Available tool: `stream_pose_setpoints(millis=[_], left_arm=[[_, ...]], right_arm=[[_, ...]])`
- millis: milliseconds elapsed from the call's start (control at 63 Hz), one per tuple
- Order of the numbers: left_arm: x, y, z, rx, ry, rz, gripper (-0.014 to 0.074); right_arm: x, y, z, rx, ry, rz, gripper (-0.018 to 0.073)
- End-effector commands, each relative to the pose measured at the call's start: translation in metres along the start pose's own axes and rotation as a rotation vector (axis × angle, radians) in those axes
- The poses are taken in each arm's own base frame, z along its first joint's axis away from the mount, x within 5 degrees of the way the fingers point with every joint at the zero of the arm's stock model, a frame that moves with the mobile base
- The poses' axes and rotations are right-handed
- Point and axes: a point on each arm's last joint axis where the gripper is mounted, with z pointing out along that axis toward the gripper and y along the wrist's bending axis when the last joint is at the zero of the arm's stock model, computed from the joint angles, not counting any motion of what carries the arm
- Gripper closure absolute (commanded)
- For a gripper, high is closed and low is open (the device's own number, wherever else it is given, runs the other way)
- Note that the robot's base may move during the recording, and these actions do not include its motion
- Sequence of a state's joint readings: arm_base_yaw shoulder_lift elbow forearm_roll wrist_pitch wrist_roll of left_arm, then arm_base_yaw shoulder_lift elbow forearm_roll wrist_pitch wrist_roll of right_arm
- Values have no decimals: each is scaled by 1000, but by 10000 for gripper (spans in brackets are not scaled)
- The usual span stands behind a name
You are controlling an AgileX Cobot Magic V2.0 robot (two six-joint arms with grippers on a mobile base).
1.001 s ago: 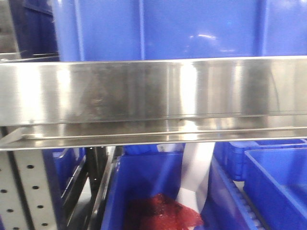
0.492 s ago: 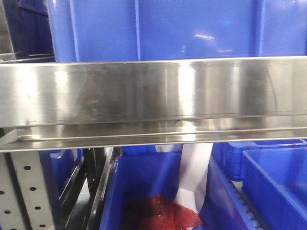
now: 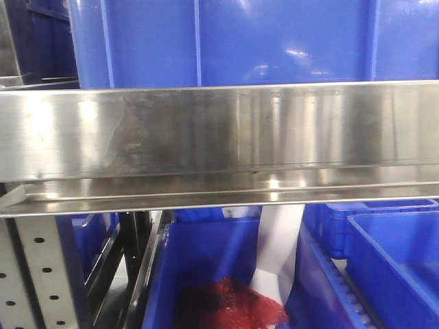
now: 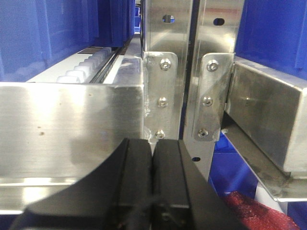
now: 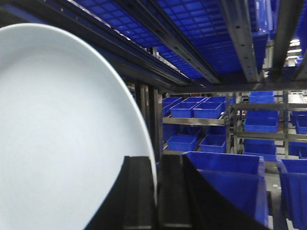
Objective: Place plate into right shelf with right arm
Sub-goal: 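Lower the plate into the blue bin and open the right gripper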
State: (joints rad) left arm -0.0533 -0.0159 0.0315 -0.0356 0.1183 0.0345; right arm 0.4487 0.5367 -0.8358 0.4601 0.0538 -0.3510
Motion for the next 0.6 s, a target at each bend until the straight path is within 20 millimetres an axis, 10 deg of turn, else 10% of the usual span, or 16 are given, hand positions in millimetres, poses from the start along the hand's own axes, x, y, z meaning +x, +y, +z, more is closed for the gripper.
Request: stream_pose_setpoints(millis=[0,365,588], left_arm=[[-5,0,0,-4,-82,-9,643],[-5,0,0,-4,-82,-9,643],[-5,0,0,-4,-82,-9,643]], right_arm=[[-24,0,38,11,-32,10,503],[3,-8,169,40,93,3,503],[46,-21,209,91,157,-47,503]])
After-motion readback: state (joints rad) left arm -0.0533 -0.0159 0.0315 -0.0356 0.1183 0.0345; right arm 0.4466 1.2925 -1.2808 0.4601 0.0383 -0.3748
